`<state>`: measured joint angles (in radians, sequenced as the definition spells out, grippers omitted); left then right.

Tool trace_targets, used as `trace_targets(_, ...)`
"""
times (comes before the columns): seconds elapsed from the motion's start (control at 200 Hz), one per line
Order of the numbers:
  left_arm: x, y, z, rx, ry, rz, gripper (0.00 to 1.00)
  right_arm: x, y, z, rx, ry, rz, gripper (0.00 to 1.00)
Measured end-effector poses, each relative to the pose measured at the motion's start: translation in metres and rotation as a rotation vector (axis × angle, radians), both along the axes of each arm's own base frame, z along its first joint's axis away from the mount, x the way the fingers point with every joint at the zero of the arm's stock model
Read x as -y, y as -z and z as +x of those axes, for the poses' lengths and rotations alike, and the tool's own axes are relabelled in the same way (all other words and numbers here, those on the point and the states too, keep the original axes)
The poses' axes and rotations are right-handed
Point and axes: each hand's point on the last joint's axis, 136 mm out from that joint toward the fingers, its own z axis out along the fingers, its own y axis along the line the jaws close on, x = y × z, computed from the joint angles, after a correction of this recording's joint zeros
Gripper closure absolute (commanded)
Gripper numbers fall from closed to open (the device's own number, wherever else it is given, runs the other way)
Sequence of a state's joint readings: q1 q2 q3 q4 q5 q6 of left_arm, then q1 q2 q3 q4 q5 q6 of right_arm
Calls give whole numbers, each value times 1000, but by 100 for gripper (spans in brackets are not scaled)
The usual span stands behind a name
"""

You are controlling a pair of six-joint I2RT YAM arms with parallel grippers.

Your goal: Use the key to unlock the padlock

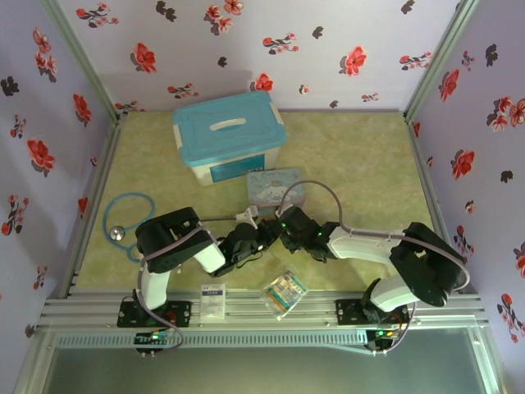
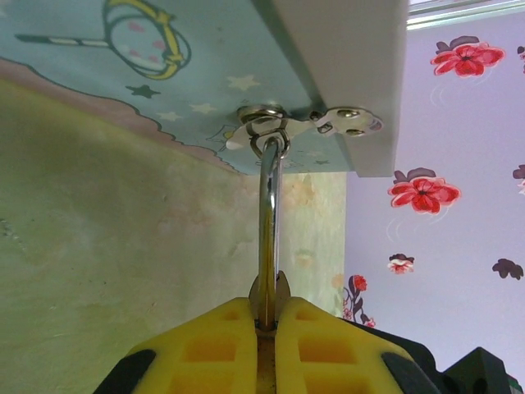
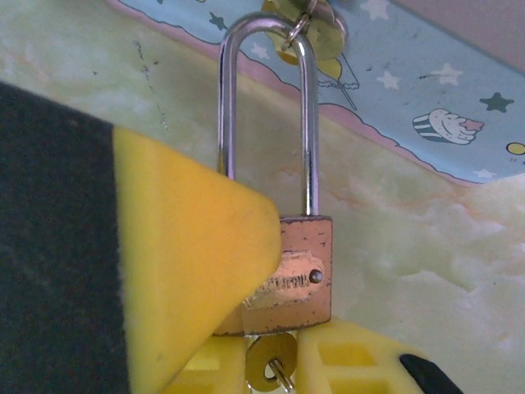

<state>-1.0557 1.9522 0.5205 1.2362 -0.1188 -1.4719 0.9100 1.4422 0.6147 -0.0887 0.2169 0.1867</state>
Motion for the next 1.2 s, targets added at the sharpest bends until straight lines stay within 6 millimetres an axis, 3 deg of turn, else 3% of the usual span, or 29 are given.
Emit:
trace_targets(0.315,-7,6,-4,-5,3,16,100,-11,5,-9,-78,-2,114,91)
trace_targets(0.43,-9,9,-5,2,7,34,92,-14,8,-11,-121,9,193,90)
trace_targets(0.525,-10,9,-7,12,20,61,93,-15,7,-14,-145,16,250,88)
trace_targets(0.74,-9,13,-4,25,35,126,98,-12,7,-17,-171,37,276,61)
trace_targets(0.835,-13,13,-1,28,32,143,100,-8,-4,-15,-167,57,314,55)
trace_targets(1.055,-28,12,0,39,32,220,100,5,-57,7,-51,129,456,46)
trace_targets(1.2,-37,6,-1,52,45,283,99,18,-60,15,-43,196,461,45)
